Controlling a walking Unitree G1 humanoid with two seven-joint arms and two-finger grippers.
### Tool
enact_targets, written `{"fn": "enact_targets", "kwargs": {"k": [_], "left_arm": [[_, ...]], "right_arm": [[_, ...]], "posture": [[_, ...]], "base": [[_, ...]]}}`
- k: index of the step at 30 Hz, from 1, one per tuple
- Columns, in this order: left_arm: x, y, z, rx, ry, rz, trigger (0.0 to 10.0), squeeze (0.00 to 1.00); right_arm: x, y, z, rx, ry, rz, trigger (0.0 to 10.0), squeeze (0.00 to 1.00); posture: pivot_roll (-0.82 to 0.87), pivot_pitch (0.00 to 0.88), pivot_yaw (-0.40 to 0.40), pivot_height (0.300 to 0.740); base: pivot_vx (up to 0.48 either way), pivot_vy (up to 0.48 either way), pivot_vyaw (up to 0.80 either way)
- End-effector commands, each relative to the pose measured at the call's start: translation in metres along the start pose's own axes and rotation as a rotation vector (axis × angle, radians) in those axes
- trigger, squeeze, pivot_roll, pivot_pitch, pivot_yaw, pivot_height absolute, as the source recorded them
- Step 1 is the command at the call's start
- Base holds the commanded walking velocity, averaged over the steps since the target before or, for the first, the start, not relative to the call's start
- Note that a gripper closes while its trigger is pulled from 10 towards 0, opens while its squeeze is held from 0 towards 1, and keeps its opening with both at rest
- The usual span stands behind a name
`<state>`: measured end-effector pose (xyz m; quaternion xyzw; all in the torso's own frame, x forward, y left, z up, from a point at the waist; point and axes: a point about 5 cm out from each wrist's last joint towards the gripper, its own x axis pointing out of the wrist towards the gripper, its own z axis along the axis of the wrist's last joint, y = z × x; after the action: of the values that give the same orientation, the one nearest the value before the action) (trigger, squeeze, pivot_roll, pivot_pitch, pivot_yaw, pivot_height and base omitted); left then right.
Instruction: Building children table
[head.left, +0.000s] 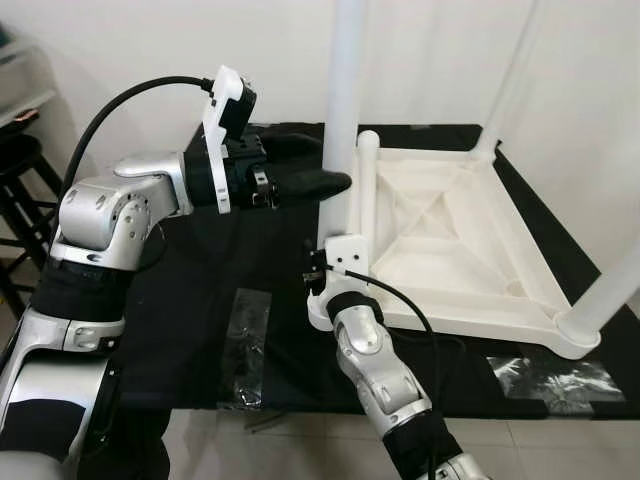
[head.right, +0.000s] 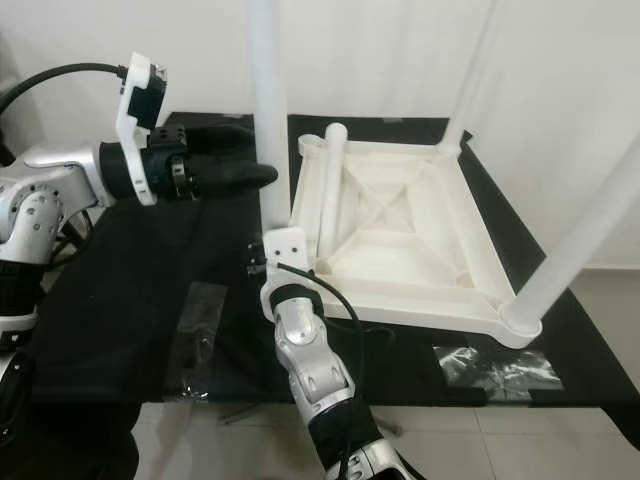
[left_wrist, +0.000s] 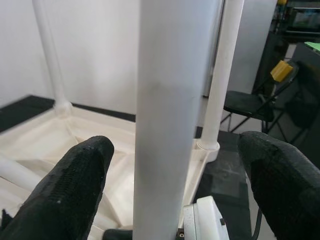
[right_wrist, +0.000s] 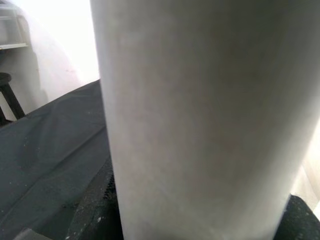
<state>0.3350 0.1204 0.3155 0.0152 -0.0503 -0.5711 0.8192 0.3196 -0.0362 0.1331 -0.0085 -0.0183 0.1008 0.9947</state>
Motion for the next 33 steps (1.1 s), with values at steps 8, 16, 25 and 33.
{"fn": "enact_targets", "kwargs": {"k": [8,16,25,33], "left_arm": [[0.011,0.005,0.003,-0.021,-0.022,0.0,10.0,0.0],[0.018,0.0,0.012,-0.042,-0.074,-0.048,0.2,0.0],[0.025,-0.006,0.012,-0.007,-0.06,-0.108,0.0,0.0],[0.022,-0.008,0.012,0.014,-0.041,-0.118,0.0,0.0]], "right_arm": [[-0.016,0.011,-0.053,0.037,0.252,0.002,10.0,0.0],[-0.016,0.011,-0.053,0.038,0.251,0.004,10.0,0.0],[-0.008,0.002,-0.041,0.04,0.192,0.033,10.0,0.0],[0.005,-0.035,0.02,0.091,-0.097,0.359,10.0,1.0]], "posture": [[0.1,0.104,0.026,0.74],[0.1,0.105,0.025,0.74],[0.09,0.106,0.035,0.74],[0.1,0.107,0.039,0.74]], "base": [[0.0,0.0,0.0],[0.0,0.0,0.0],[0.0,0.0,0.0],[0.0,0.0,0.0]]}}
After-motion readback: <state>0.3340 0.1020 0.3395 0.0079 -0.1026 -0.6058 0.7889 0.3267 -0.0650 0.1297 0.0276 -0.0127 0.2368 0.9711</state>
